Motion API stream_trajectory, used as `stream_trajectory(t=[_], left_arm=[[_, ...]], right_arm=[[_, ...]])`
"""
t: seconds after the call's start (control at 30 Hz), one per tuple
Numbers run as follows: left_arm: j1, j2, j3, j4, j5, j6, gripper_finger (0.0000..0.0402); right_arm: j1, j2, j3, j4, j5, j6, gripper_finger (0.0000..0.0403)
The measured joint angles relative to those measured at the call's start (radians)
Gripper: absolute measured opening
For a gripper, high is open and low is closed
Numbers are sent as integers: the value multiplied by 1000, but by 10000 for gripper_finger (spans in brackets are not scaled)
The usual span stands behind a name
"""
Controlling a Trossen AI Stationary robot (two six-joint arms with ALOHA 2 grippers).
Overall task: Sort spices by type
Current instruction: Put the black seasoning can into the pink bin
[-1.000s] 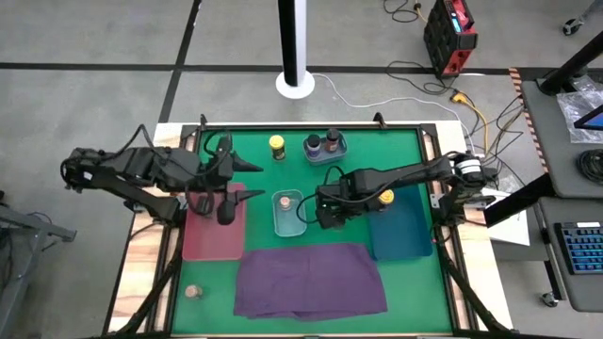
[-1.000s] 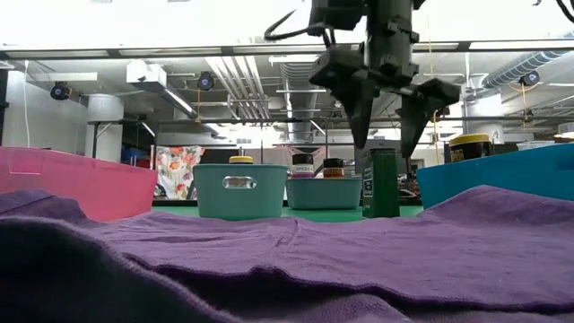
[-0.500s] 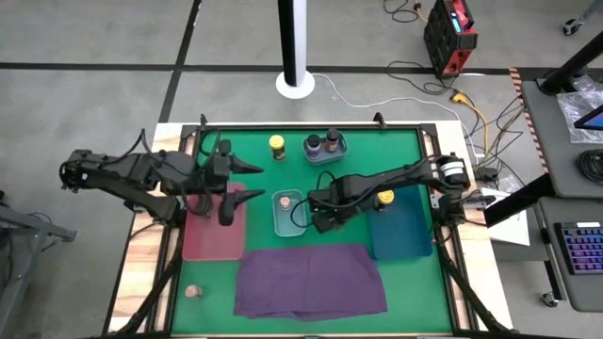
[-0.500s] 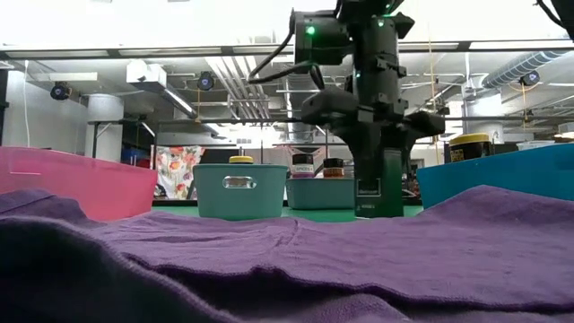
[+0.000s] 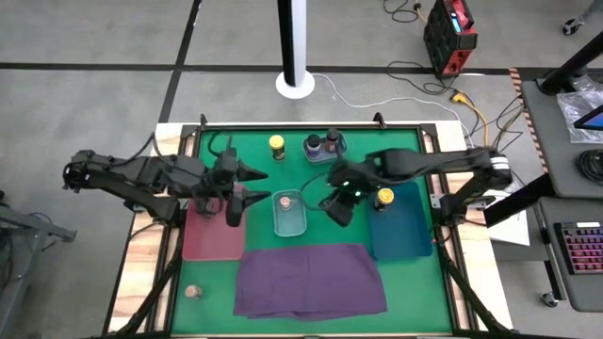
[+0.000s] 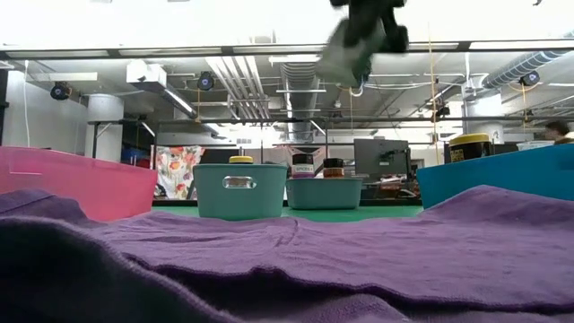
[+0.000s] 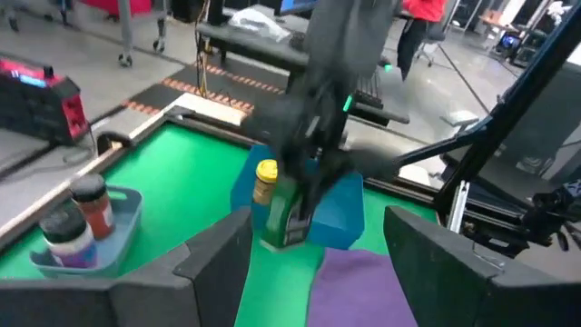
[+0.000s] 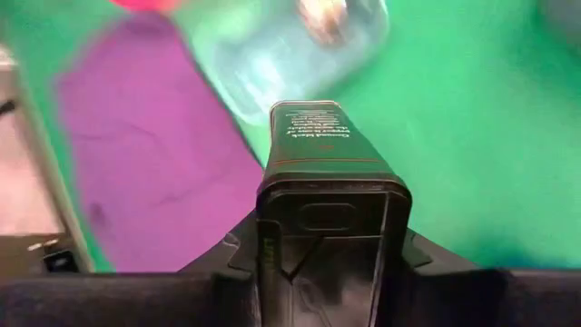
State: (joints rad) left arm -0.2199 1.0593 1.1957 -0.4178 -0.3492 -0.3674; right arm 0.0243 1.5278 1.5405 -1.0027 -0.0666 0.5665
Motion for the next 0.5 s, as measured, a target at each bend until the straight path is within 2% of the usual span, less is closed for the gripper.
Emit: stream_trajectory(t=[0.1, 0.23, 0.3, 0.5], left_arm=[[0, 40, -2, 31, 0, -22, 243], [0, 113, 1, 59, 17, -19, 268], [3, 148, 10, 58, 51, -13, 280], [10, 241, 30, 42, 53, 12, 300]], right_arm=[[2, -43, 22, 71, 0, -160, 105], [2, -36, 50, 154, 9, -317, 105], [2, -22, 70, 154, 15, -381, 105], [4, 8, 133, 145, 16, -505, 105]])
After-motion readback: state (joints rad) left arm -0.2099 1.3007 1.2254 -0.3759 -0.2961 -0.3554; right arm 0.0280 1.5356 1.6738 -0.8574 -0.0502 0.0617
